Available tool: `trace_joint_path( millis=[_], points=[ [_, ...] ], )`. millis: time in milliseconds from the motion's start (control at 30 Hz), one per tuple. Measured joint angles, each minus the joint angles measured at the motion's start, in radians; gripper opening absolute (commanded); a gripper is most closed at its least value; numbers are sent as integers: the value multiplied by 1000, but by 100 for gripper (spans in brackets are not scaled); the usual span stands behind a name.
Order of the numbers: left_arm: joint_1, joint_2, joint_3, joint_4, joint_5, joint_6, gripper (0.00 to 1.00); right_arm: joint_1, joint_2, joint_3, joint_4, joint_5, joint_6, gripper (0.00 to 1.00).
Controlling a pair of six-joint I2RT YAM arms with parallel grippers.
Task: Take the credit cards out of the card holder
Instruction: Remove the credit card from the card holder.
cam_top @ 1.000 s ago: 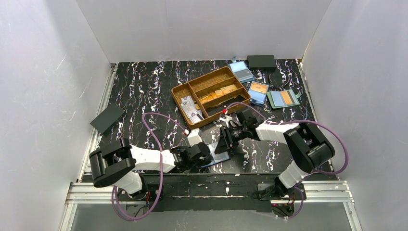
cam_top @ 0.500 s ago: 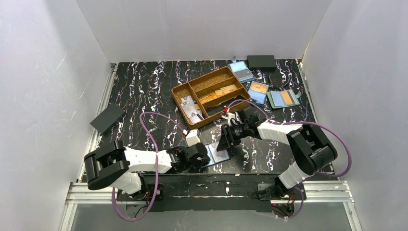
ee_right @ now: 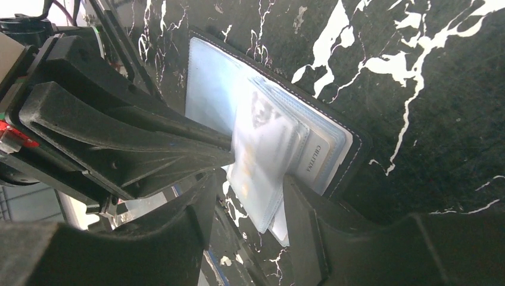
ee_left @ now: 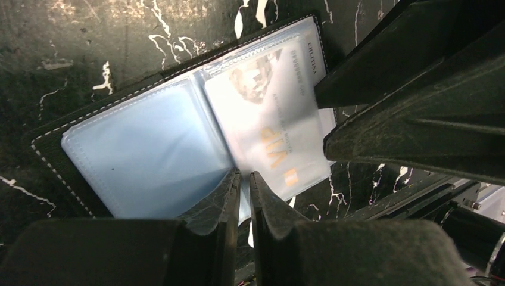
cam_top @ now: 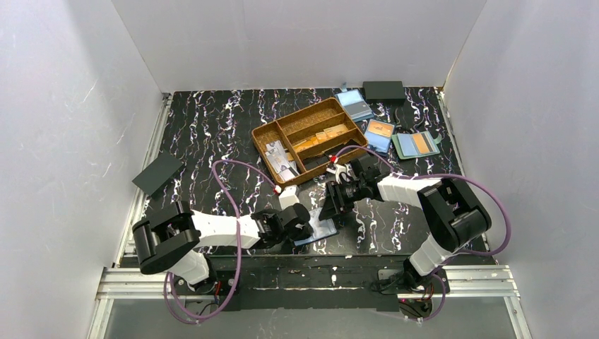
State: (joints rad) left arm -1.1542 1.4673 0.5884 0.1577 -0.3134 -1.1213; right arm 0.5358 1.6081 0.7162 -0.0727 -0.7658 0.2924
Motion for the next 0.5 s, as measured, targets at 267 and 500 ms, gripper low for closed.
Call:
trace_joint_path(
  millis=[267, 500],
  points=[
    [18, 36, 11, 23, 26, -43, 4, -14, 20, 8, 8, -34, 29, 52],
    [20, 42, 9, 34, 35, -64, 4, -26, 23, 5, 69, -84, 79, 48]
  ],
)
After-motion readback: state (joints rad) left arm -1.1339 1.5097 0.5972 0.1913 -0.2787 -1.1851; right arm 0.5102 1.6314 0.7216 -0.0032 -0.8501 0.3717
